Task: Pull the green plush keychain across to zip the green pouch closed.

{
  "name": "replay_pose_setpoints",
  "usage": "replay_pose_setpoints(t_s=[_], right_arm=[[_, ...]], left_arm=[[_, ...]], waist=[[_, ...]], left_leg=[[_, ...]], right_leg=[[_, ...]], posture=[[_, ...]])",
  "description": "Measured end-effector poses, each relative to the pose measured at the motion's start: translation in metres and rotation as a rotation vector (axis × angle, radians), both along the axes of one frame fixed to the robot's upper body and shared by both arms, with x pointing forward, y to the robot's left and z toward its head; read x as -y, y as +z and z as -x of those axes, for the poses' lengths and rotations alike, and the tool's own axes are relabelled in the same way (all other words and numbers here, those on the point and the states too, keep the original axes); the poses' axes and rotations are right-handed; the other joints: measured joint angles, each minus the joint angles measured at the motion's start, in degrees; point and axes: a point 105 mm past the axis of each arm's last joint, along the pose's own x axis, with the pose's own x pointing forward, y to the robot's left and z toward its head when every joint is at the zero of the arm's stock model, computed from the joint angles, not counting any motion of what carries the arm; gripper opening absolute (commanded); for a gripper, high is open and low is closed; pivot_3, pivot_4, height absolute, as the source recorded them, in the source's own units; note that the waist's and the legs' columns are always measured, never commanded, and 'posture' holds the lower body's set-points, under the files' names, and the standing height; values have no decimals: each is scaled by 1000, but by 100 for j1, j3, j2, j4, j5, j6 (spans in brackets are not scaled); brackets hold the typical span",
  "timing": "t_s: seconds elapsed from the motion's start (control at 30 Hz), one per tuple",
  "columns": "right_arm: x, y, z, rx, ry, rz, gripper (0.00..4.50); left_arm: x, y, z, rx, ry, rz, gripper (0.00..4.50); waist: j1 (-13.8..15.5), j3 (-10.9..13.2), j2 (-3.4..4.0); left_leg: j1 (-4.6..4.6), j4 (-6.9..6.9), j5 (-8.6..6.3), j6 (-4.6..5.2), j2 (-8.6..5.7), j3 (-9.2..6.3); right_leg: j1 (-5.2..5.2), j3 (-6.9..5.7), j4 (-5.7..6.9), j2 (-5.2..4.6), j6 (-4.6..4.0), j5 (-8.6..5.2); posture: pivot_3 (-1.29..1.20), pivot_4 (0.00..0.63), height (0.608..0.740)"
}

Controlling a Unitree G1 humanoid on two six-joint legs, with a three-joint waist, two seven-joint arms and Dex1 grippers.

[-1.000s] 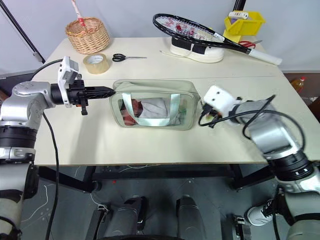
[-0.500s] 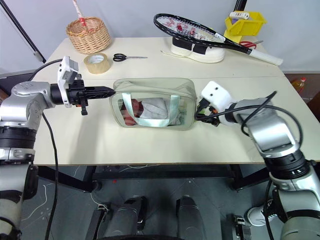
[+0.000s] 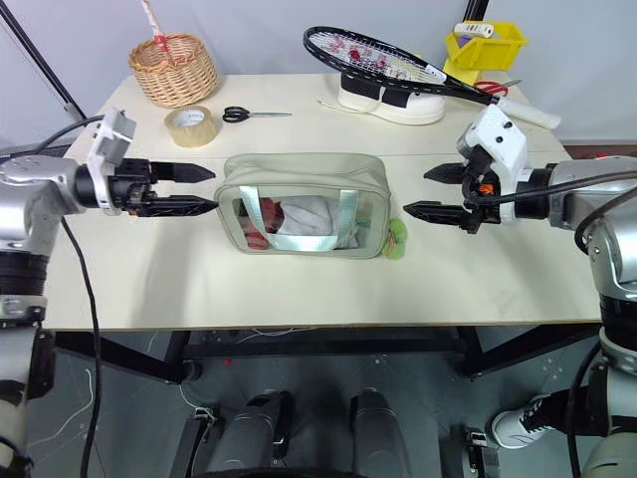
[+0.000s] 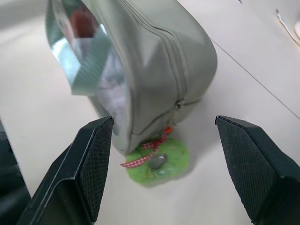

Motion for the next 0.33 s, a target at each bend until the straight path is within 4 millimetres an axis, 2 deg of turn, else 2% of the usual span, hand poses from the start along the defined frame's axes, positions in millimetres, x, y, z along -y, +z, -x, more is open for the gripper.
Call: replay_pose_setpoints(t_s=[0.07, 0.2, 0.33], right_arm=[[-2, 3, 5, 1, 29, -17, 3603], [-5, 7, 22, 27, 103, -29, 3603], [-6, 7, 30, 39, 124, -29, 3603]], left_arm=[[-9, 7, 7, 13, 8, -10, 4485], [-28, 0, 23, -2, 39, -60, 4485], [-28, 10, 31, 24, 24, -27, 4485]], waist=[[-2, 1, 1], [13, 1, 1], [81, 2, -1]], left_leg=[[0, -3, 0, 0, 1, 1], [-1, -5, 0, 0, 1, 0], [-2, -1, 0, 0, 0, 0]], right_leg=[[-2, 1, -1, -1, -1, -1], [-1, 1, -3, -5, -17, -9], [9, -7, -14, -21, -21, -11]], posture=[[0, 150, 659], [0, 150, 659], [0, 150, 659]])
